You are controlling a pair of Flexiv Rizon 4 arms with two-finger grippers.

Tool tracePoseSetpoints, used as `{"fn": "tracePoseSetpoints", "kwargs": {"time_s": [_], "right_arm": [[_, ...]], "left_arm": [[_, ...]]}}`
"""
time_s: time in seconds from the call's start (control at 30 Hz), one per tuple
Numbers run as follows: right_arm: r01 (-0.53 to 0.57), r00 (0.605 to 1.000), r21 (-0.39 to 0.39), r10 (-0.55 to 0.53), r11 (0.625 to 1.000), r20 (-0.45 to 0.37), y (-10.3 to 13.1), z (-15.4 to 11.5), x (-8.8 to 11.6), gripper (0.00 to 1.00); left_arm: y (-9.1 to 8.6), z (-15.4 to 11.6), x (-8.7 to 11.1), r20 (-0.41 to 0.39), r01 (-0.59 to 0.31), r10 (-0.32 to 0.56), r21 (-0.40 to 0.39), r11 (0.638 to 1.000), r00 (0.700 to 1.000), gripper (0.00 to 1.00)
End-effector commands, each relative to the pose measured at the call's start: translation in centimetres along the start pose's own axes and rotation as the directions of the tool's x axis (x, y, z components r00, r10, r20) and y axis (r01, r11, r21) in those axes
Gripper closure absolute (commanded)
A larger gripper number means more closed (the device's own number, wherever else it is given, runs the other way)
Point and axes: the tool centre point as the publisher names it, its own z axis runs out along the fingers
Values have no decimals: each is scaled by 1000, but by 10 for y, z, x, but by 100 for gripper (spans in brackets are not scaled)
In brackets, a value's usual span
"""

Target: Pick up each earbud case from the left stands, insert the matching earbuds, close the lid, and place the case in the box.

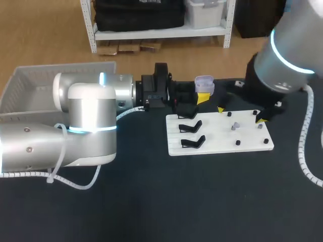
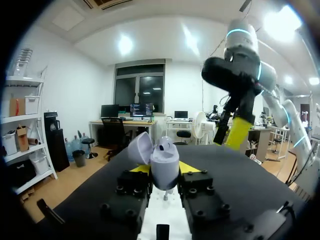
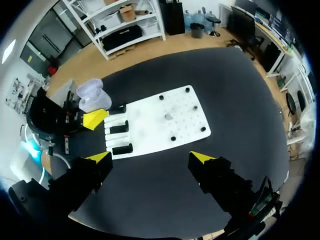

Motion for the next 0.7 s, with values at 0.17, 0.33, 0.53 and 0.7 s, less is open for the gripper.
{"fn": "tracePoseSetpoints", "kwargs": {"time_s": [0.17,0.33,0.53,0.7], "right_arm": [[1,996,-120,-11,993,-84,-27,48,-2,0],[17,994,-116,-29,993,-104,-34,74,-7,0],[39,994,-108,-50,993,-99,-31,93,-13,0],[37,994,-81,-45,996,-95,-31,106,-21,0]], "left_arm": [[-1,0,1,7,-4,4,-5,1000,1000,100],[-1,0,1,7,-4,4,-5,1000,1000,100],[-1,0,1,7,-4,4,-5,1000,1000,100],[-1,0,1,7,-4,4,-5,1000,1000,100]]}}
